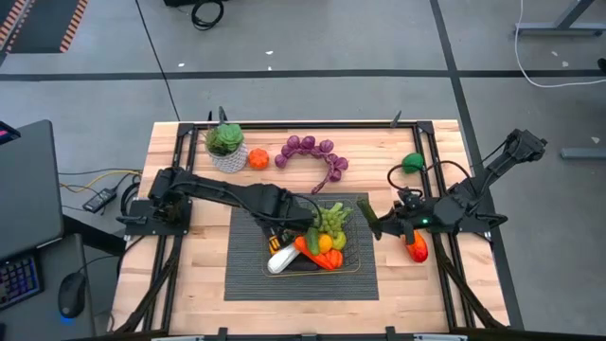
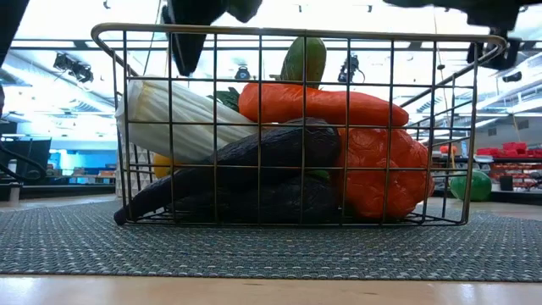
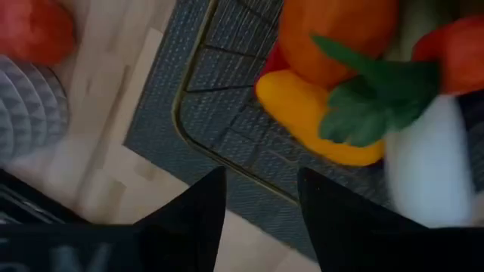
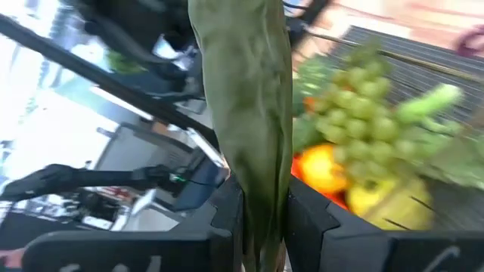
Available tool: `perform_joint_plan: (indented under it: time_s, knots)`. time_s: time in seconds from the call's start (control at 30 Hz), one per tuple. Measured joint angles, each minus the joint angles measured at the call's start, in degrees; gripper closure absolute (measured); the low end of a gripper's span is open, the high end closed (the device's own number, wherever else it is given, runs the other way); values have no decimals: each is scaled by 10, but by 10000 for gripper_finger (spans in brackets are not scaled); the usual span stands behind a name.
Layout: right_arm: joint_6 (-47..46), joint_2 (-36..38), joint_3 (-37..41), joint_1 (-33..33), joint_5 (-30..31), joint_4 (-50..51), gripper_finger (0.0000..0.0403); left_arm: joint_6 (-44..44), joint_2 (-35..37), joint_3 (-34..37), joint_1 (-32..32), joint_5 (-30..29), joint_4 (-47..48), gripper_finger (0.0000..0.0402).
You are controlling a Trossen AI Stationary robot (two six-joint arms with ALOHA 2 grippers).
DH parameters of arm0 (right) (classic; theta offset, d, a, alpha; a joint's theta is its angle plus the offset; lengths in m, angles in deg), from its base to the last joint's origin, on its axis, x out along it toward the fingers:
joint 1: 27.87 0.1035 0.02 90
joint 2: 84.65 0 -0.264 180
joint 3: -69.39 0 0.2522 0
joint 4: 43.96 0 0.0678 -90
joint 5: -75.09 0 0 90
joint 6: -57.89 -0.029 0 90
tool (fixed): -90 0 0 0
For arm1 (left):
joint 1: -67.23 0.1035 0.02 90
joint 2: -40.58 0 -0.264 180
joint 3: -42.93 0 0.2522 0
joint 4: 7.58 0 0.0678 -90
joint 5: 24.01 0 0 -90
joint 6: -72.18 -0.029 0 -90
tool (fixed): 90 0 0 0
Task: Build produce basket
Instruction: Put the green chili pepper into the gold wire basket, then put the green lime into the gold wire basket
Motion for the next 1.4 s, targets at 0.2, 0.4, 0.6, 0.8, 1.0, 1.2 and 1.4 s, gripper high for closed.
perform_joint_plan:
  time_s: [0.2,0.4,0.6,0.8,1.0,1.2,1.4]
  knots:
    - [51,-41,0,0,-12,-101,328,-60,-1,21,13,-5,-21,230]
    - [17,-93,0,0,-28,-141,328,-90,-1,58,22,-18,-30,230]
    - [-47,-155,0,-1,-29,-146,311,-102,-1,82,37,-39,-32,230]
    - [-90,-191,0,-1,-32,-147,245,-94,-1,83,45,-39,-30,230]
    - [-104,-216,0,-12,-28,-169,164,-94,-1,83,45,-54,-36,230]
    - [-103,-237,0,-19,-31,-216,127,-91,-1,83,52,-79,-36,230]
    - [-117,-247,0,-19,-66,-214,128,-90,-1,83,71,-95,-33,230]
